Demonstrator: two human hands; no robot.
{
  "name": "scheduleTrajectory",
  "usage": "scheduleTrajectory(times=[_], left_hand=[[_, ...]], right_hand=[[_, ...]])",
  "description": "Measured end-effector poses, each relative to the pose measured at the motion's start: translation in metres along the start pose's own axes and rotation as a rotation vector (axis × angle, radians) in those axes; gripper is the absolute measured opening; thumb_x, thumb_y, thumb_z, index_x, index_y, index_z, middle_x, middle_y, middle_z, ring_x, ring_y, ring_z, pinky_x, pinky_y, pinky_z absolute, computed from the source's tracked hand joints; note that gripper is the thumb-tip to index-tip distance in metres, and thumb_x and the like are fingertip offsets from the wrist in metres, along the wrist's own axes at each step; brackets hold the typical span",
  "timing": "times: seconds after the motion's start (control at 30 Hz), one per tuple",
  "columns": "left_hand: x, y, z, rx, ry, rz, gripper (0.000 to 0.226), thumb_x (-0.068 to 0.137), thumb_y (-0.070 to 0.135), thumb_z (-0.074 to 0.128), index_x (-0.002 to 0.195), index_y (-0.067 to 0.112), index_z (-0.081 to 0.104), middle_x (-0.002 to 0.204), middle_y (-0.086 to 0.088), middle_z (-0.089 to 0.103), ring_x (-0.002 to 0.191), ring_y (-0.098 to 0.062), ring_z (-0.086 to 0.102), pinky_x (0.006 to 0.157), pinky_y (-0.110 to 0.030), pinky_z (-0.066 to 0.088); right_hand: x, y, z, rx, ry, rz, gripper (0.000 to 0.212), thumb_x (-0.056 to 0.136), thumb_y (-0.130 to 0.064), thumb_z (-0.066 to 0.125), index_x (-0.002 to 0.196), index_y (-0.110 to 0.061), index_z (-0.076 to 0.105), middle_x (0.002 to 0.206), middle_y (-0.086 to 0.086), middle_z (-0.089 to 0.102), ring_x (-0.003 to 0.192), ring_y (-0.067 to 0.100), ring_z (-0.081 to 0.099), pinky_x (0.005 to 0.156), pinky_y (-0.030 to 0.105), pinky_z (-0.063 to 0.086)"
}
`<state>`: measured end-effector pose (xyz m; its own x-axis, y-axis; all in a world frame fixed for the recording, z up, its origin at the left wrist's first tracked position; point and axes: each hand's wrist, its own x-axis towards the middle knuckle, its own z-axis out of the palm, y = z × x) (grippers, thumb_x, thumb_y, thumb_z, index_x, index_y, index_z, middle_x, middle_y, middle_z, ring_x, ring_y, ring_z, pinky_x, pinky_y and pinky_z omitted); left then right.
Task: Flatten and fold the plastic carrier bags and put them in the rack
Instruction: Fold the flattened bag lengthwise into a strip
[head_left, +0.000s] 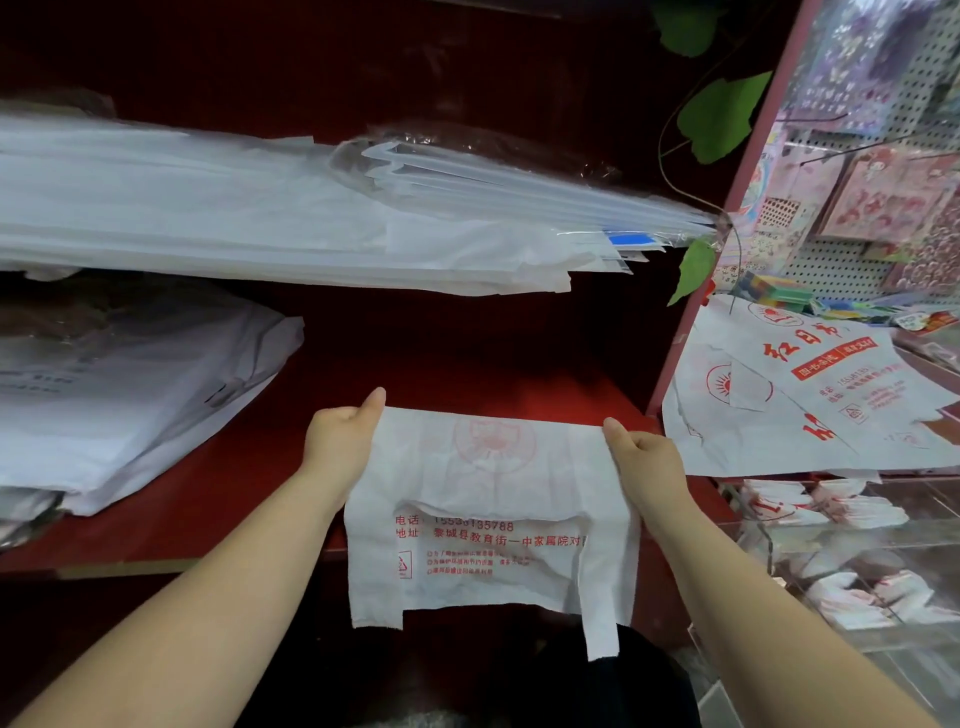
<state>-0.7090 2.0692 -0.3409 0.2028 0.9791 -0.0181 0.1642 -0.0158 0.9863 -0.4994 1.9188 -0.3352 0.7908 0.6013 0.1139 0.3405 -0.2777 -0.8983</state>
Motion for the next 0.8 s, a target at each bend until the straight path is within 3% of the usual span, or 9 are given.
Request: scheduleTrajectory(times=[0.13,0.2,0.27,0.37,0.43,0.53,0.6,0.7,0.8], left_hand=[[0.003,-0.003,0.006,-0.027,-0.113,-0.036,0.024,0.089,0.031,0.057,0.075,0.011,0.058,0.075,-0.004,0.060,0.067,-0.019,0.056,0.063,-0.026,0.044],[0.005,-0.003,0.007,-0.101,-0.136,-0.032,0.012,0.088,0.018,0.059,0.079,0.013,0.062,0.066,0.002,0.066,0.059,-0.011,0.062,0.054,-0.022,0.049],[0.012,-0.006,0.006,-0.152,-0.107,-0.045,0.014,0.088,0.015,0.059,0.075,0.012,0.062,0.054,0.006,0.065,0.048,-0.006,0.061,0.046,-0.016,0.048],[0.026,-0.017,0.006,-0.118,-0.074,-0.070,0.020,0.087,0.023,0.061,0.076,0.007,0.057,0.070,-0.009,0.057,0.062,-0.019,0.054,0.060,-0.027,0.043],[0.032,-0.023,0.008,-0.053,-0.028,-0.054,0.018,0.086,0.028,0.061,0.082,0.012,0.055,0.079,-0.009,0.048,0.072,-0.022,0.044,0.066,-0.032,0.033],[0.039,-0.027,0.012,0.074,0.029,-0.008,0.033,0.088,0.027,0.059,0.063,0.009,0.046,0.064,-0.009,0.038,0.061,-0.020,0.034,0.055,-0.029,0.026],[0.041,-0.026,0.014,0.150,0.052,0.039,0.051,0.089,0.024,0.059,0.051,0.012,0.027,0.054,-0.004,0.025,0.052,-0.017,0.024,0.051,-0.028,0.018],[0.043,-0.025,0.018,0.218,0.041,0.049,0.055,0.089,0.026,0.058,0.050,0.014,0.021,0.051,-0.003,0.022,0.050,-0.018,0.021,0.053,-0.029,0.017],[0.047,-0.028,0.016,0.247,0.009,0.024,0.048,0.089,0.030,0.058,0.054,0.009,0.032,0.057,-0.008,0.031,0.057,-0.020,0.031,0.055,-0.030,0.024]], right_hand=[[0.010,0.002,0.010,-0.039,0.005,0.054,0.053,0.095,-0.025,0.045,0.049,-0.016,0.020,0.049,0.000,0.019,0.049,0.015,0.018,0.052,0.031,0.015],[0.015,0.004,0.015,-0.032,-0.009,0.079,0.052,0.095,-0.024,0.043,0.049,-0.015,0.020,0.050,0.000,0.020,0.049,0.015,0.019,0.051,0.031,0.016],[0.020,0.005,0.019,-0.007,-0.006,0.104,0.050,0.096,-0.021,0.041,0.050,-0.015,0.021,0.051,0.001,0.021,0.050,0.014,0.020,0.051,0.031,0.016],[0.028,0.009,0.022,-0.007,0.002,0.113,0.048,0.096,-0.020,0.039,0.052,-0.015,0.023,0.052,0.001,0.024,0.051,0.015,0.023,0.052,0.031,0.019],[0.031,0.012,0.024,-0.113,-0.010,0.060,0.042,0.097,-0.023,0.037,0.057,-0.012,0.033,0.056,0.000,0.033,0.057,0.018,0.034,0.054,0.031,0.025],[0.032,0.015,0.029,-0.263,-0.019,-0.060,0.022,0.096,-0.025,0.042,0.100,-0.008,0.056,0.090,0.003,0.057,0.095,0.025,0.051,0.078,0.033,0.038],[0.032,0.017,0.033,-0.386,-0.059,-0.208,0.032,0.094,-0.020,0.046,0.122,-0.005,0.052,0.121,0.009,0.055,0.118,0.026,0.045,0.095,0.033,0.033],[0.032,0.020,0.040,-0.586,-0.213,-0.398,0.041,0.094,-0.022,0.048,0.132,-0.008,0.046,0.140,0.009,0.042,0.133,0.023,0.032,0.108,0.028,0.019],[0.036,0.025,0.043,-0.654,-0.331,-0.384,0.046,0.092,-0.027,0.052,0.135,-0.012,0.043,0.141,0.005,0.043,0.132,0.021,0.034,0.108,0.028,0.020]])
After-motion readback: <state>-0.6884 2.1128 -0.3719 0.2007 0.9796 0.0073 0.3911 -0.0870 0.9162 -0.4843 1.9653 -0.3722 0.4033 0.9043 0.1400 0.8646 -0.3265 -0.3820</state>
